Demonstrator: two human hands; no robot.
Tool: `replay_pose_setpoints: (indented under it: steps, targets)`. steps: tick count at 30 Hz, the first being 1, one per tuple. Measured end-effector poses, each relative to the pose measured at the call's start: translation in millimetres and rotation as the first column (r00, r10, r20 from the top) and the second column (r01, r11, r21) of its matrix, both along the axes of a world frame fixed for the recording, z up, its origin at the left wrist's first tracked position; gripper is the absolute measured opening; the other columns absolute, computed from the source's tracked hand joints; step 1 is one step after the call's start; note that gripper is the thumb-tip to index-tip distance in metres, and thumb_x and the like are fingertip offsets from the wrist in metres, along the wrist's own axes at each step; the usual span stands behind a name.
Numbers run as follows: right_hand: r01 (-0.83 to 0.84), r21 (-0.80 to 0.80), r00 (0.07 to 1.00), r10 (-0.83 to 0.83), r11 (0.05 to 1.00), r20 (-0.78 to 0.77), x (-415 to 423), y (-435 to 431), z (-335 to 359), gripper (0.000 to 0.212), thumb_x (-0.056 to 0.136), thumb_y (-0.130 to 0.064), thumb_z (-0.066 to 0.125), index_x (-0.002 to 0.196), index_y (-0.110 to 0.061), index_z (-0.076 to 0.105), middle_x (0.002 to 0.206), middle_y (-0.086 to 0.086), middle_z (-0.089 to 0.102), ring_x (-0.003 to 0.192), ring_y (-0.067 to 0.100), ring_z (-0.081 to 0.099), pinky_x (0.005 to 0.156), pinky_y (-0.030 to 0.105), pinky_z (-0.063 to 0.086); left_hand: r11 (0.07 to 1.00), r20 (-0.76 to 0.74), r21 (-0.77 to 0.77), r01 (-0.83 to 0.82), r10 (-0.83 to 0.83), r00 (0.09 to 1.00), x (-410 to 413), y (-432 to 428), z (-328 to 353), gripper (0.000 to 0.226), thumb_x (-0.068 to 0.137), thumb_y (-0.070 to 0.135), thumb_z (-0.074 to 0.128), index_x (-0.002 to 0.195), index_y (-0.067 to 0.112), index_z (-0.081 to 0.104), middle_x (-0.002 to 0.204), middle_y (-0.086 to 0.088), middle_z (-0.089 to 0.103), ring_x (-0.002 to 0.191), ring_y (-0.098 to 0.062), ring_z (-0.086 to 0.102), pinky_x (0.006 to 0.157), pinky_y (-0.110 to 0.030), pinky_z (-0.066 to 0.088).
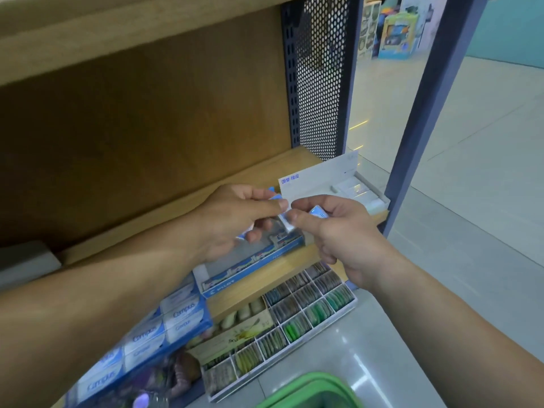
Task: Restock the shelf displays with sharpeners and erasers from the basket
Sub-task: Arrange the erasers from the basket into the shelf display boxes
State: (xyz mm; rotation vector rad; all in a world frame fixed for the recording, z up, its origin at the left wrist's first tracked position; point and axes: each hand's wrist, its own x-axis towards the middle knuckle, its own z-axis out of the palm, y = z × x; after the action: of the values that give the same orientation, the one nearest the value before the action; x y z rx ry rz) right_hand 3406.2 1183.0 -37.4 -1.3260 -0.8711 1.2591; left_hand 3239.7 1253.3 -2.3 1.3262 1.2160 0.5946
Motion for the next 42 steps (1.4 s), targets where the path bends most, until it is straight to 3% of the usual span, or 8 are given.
replay_pose_setpoints:
  steps: [5,16,19,26,30,34,40,42]
  targets:
    - [-0.075,-0.027,0.997,0.076,0.997,0.023,-30.7,1.6,5.8,0.018,0.088,-0.021,0.079,0.100,-0.012,0.071,0.079,0.013,0.076,0.040,0.018,0.025,0.042,0.023,0.024,0.993,0.047,-0.028,-0.119,0.120,0.992,-49.5,-7.4,14.6,0.022,0.083,0.011,0.081,0.100,0.003,0.071,0.063,-0.003,0.059,0.046,-0.006,0.046,0.036,-0.018,0.028]
    - [-0.281,-0.076,0.910,0.291,0.957,0.294,-138.6,-35.0,-8.7,0.006,0.091,-0.015,0.073,0.094,-0.009,0.074,0.075,0.007,0.071,0.035,-0.001,0.047,0.038,0.009,0.031,0.984,-0.324,0.171,-0.057,0.110,0.940,-182.8,-50.8,27.6,0.015,0.102,0.030,0.061,0.104,0.016,0.064,0.066,0.002,0.062,0.040,-0.008,0.052,0.034,-0.018,0.027]
    - [-0.291,-0.058,0.886,0.292,0.955,0.360,-152.0,-39.0,-9.9,0.006,0.090,-0.015,0.075,0.096,-0.011,0.074,0.077,0.004,0.071,0.037,-0.004,0.049,0.041,0.008,0.033,0.988,-0.391,0.153,-0.038,0.096,0.915,-215.6,-56.7,24.9,0.014,0.100,0.025,0.065,0.110,0.015,0.064,0.091,-0.004,0.067,0.054,-0.010,0.061,0.039,-0.021,0.034]
    - [-0.297,-0.019,0.735,0.241,0.955,0.634,-143.8,-13.3,-2.0,0.017,0.085,-0.025,0.081,0.098,-0.022,0.071,0.105,-0.002,0.071,0.097,0.014,0.065,0.069,0.004,0.041,0.975,-0.421,0.222,-0.005,0.100,0.901,-202.5,-57.6,-6.5,0.010,0.094,0.012,0.072,0.104,0.010,0.069,0.100,-0.005,0.068,0.068,-0.009,0.074,0.040,-0.022,0.043]
    - [-0.310,-0.030,0.747,0.263,0.950,0.611,-136.7,-11.5,-9.0,0.015,0.085,-0.026,0.080,0.098,-0.022,0.074,0.107,-0.004,0.073,0.103,0.012,0.066,0.078,0.014,0.044,0.979,-0.415,0.205,0.021,0.067,0.907,-183.1,-52.1,-21.2,0.011,0.089,0.015,0.079,0.094,0.009,0.070,0.088,-0.014,0.074,0.074,-0.021,0.076,0.039,-0.022,0.042]
    - [-0.295,-0.041,0.780,0.265,0.955,0.567,-131.7,-14.2,-20.1,0.012,0.087,-0.028,0.078,0.097,-0.023,0.074,0.104,-0.009,0.073,0.100,0.007,0.065,0.075,0.016,0.046,0.966,-0.428,0.257,0.010,0.105,0.898,-177.1,-47.0,-33.1,0.005,0.089,0.016,0.079,0.089,0.013,0.075,0.082,-0.016,0.075,0.056,-0.010,0.063,0.039,-0.021,0.042]
    - [-0.319,-0.040,0.799,0.292,0.947,0.525,-136.8,-13.0,-25.6,0.008,0.089,-0.021,0.076,0.097,-0.020,0.072,0.105,-0.004,0.073,0.098,0.013,0.067,0.073,0.014,0.049,0.923,-0.575,0.332,0.193,0.036,0.818,-177.5,-44.6,-36.8,0.011,0.093,0.021,0.074,0.101,0.019,0.082,0.086,0.017,0.069,0.086,-0.004,0.065,0.084,-0.026,0.053]
    - [-0.326,-0.045,0.796,0.300,0.944,0.525,-137.4,-13.3,-24.4,0.008,0.090,-0.021,0.075,0.097,-0.021,0.072,0.106,-0.004,0.072,0.099,0.013,0.067,0.069,0.010,0.047,0.909,-0.626,0.327,0.256,0.006,0.780,-178.0,-48.8,-32.6,0.016,0.097,0.023,0.069,0.109,0.020,0.080,0.087,0.021,0.063,0.088,-0.001,0.061,0.088,-0.023,0.049]
